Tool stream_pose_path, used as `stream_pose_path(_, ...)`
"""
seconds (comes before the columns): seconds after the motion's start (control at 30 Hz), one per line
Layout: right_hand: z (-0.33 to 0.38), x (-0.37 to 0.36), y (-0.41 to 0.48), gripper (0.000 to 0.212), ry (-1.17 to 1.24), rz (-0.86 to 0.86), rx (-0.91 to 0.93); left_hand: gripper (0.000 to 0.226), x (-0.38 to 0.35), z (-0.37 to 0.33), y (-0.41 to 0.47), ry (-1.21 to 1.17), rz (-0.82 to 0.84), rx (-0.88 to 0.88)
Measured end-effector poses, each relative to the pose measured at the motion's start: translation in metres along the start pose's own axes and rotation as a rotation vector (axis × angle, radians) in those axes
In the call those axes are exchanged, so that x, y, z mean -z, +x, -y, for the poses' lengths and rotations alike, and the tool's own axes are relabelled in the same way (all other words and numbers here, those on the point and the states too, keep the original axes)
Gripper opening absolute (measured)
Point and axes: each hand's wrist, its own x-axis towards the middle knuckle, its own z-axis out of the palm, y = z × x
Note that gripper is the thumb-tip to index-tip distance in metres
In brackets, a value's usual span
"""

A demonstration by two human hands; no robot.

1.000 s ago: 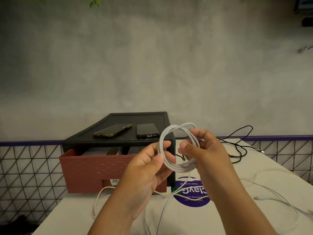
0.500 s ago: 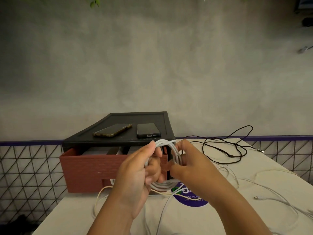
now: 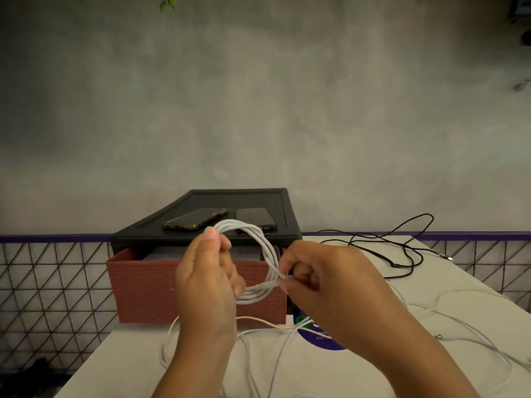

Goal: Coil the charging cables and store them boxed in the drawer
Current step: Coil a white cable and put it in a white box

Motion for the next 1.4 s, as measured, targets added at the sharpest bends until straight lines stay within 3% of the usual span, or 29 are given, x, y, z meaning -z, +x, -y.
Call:
stream_pose_path(0.13,-0.005,0.002,0.001,0.008,-0.011,0.006,-0.015,0.035,0.001,0.000,0.004,-0.118,0.029,0.136)
stream_pose_path(0.23,-0.011,0.004,0.002,0.012,0.135,-0.029,-0.075,0.034,0.003,-0.003,0.005,-0.253,0.079,0.244)
stream_pose_path(0.4,-0.005,0.004,0.002,0.022,0.417,0.064,-0.115,0.033,0.004,-0.007,0.006,-0.399,0.129,0.364)
stream_pose_path(0.57,-0.004,0.004,0.003,0.034,0.420,-0.019,-0.129,0.035,-0.003,-0.003,0.001,-0.485,0.200,0.506)
stream_pose_path(0.7,-0.013,0.012,-0.001,0.026,0.413,-0.032,-0.206,0.032,-0.007,0.001,-0.005,-0.314,0.216,0.550)
stream_pose_path(0.8,-0.020,0.018,-0.006,0.018,0.429,0.008,-0.247,0.018,-0.011,0.000,-0.013,-0.029,0.244,0.414)
stream_pose_path(0.9,-0.026,0.025,-0.012,0.017,0.480,-0.020,-0.284,0.038,-0.014,-0.004,-0.022,0.188,0.367,0.316)
stream_pose_path(1.2,-0.040,0.033,-0.072,0.011,0.669,0.079,-0.492,0.047,0.009,0.002,-0.069,0.375,0.578,0.447)
stream_pose_path(1.4,-0.056,0.012,-0.135,0.015,0.462,0.189,-0.629,0.067,0.038,0.038,-0.117,0.686,0.731,0.524)
